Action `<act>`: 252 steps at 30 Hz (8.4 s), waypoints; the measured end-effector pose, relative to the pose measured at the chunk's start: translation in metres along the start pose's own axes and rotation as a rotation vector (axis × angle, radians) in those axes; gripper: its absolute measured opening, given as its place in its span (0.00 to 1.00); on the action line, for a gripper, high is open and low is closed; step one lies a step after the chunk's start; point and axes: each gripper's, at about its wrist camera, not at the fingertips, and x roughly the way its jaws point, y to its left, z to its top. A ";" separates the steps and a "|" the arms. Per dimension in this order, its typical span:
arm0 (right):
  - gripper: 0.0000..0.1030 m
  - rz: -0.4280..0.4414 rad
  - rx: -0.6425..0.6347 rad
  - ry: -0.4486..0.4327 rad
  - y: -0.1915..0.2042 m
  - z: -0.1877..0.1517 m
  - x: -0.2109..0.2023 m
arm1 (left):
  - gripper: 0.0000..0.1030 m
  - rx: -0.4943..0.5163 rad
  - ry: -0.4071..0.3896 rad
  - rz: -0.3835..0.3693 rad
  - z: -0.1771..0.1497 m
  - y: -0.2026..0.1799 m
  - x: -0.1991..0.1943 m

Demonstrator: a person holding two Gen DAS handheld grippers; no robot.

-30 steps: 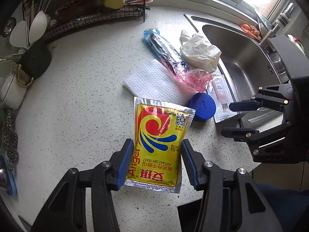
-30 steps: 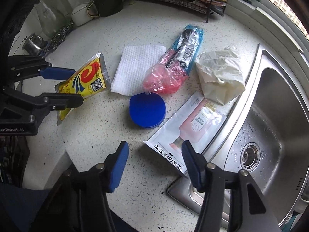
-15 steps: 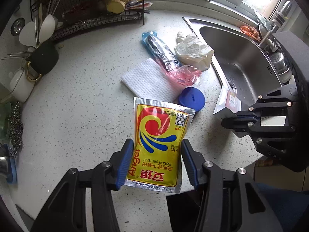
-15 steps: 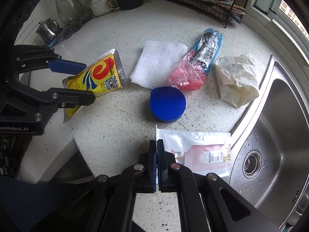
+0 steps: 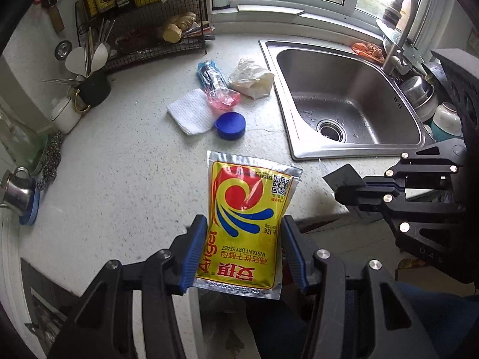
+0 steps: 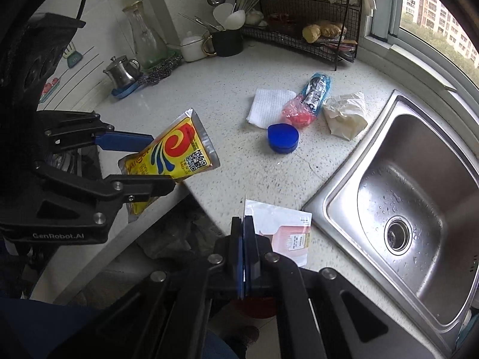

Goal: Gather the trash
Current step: 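Lift the yeast packet and medicine box and carry them down over the red bin, then open both grippers over the red bin to drop packet and box, then raise both tools back toward the counter, then lower the right gripper onto the blue lid and close it, then grasp the white cloth wipe with the left gripper while the right gripper holds the lid, then carry the wipe and blue lid down over the red bin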

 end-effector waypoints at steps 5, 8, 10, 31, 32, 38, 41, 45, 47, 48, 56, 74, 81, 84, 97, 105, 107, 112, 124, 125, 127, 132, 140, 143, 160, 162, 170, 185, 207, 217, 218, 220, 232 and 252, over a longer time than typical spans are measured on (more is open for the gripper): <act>0.01 0.011 -0.027 -0.009 0.013 -0.048 -0.023 | 0.47 -0.021 -0.008 0.018 -0.035 -0.038 -0.020; 0.01 0.007 -0.034 -0.021 0.018 -0.072 -0.033 | 0.47 -0.027 -0.003 0.029 -0.057 -0.062 -0.028; 0.01 0.010 -0.026 -0.019 0.020 -0.087 -0.036 | 0.47 -0.031 0.003 0.021 -0.066 -0.074 -0.029; 0.01 -0.069 0.162 0.090 -0.012 -0.190 0.065 | 0.47 -0.083 0.157 -0.078 -0.139 -0.121 0.137; 0.01 -0.074 0.167 0.101 -0.016 -0.195 0.078 | 0.47 -0.094 0.159 -0.074 -0.143 -0.120 0.150; 0.01 -0.111 0.227 0.135 -0.045 -0.216 0.144 | 0.47 -0.118 0.210 -0.090 -0.169 -0.118 0.240; 0.01 -0.107 0.270 0.146 -0.058 -0.221 0.168 | 0.47 -0.117 0.226 -0.100 -0.179 -0.118 0.274; 0.01 -0.110 0.289 0.137 -0.071 -0.225 0.191 | 0.49 -0.127 0.235 -0.129 -0.188 -0.120 0.301; 0.01 -0.114 0.299 0.141 -0.074 -0.231 0.196 | 0.55 -0.145 0.242 -0.153 -0.190 -0.118 0.310; 0.01 -0.114 0.306 0.144 -0.076 -0.231 0.199 | 0.57 -0.153 0.240 -0.159 -0.189 -0.117 0.312; 0.01 -0.111 0.328 0.157 -0.080 -0.236 0.192 | 0.86 -0.164 0.216 -0.167 -0.181 -0.114 0.294; 0.01 -0.032 0.208 0.200 -0.055 -0.230 0.229 | 1.00 -0.256 0.184 -0.071 -0.210 -0.077 0.263; 0.09 -0.033 0.191 0.253 -0.049 -0.230 0.250 | 1.00 -0.264 0.197 -0.039 -0.220 -0.065 0.262; 0.39 -0.016 0.209 0.256 -0.050 -0.228 0.248 | 1.00 -0.288 0.196 -0.064 -0.221 -0.060 0.256; 0.77 -0.042 0.171 0.165 -0.013 -0.196 0.125 | 1.00 -0.258 0.149 0.017 -0.190 -0.068 0.109; 1.00 -0.068 0.141 -0.006 0.009 -0.157 0.005 | 1.00 -0.278 0.035 0.047 -0.166 -0.074 -0.004; 1.00 -0.077 0.118 -0.034 0.010 -0.147 -0.012 | 1.00 -0.278 0.010 0.048 -0.159 -0.076 -0.021; 1.00 -0.089 0.089 -0.088 0.010 -0.123 -0.035 | 1.00 -0.248 -0.049 0.074 -0.133 -0.076 -0.053; 1.00 -0.094 0.079 -0.158 -0.011 -0.058 -0.049 | 1.00 -0.235 -0.133 0.081 -0.041 -0.025 -0.068; 1.00 -0.095 0.077 -0.163 -0.013 -0.049 -0.049 | 1.00 -0.225 -0.139 0.083 -0.031 -0.018 -0.065; 1.00 -0.109 0.081 -0.174 -0.020 -0.032 -0.043 | 1.00 -0.216 -0.143 0.088 -0.016 -0.005 -0.058; 0.99 -0.125 0.122 -0.155 -0.037 0.006 -0.012 | 1.00 -0.205 -0.117 0.052 0.022 0.034 -0.033; 1.00 -0.135 0.187 -0.097 -0.051 0.061 0.041 | 1.00 -0.141 -0.014 -0.016 0.072 0.089 0.021; 1.00 -0.142 0.201 -0.067 -0.055 0.077 0.063 | 1.00 -0.132 0.017 -0.040 0.084 0.111 0.040; 0.92 -0.168 0.223 0.100 -0.067 0.110 0.152 | 1.00 -0.102 0.153 -0.144 0.099 0.157 0.126; 0.81 -0.169 0.217 0.107 -0.066 0.112 0.154 | 1.00 -0.100 0.155 -0.151 0.098 0.158 0.127; 0.43 -0.202 0.168 0.102 -0.063 0.113 0.148 | 1.00 -0.135 0.140 -0.180 0.099 0.167 0.118; 0.42 -0.241 0.349 0.068 -0.074 0.089 0.091 | 1.00 0.122 0.126 -0.208 0.146 0.135 0.130; 0.42 -0.256 0.522 0.121 -0.101 0.089 0.114 | 0.63 0.465 0.173 -0.198 0.178 0.096 0.193; 0.42 -0.238 0.509 0.111 -0.098 0.094 0.114 | 0.11 0.335 0.183 -0.259 0.174 0.101 0.181; 0.42 -0.236 0.508 0.108 -0.097 0.094 0.112 | 0.11 0.317 0.185 -0.252 0.170 0.103 0.179; 0.42 -0.232 0.504 0.102 -0.101 0.090 0.110 | 0.11 0.294 0.188 -0.236 0.167 0.105 0.178; 0.42 -0.200 0.449 0.049 -0.080 0.071 0.081 | 0.11 0.195 0.178 -0.184 0.124 0.079 0.137; 0.42 -0.097 0.256 -0.033 -0.019 -0.033 -0.005 | 0.11 0.020 0.106 -0.009 0.005 -0.029 0.038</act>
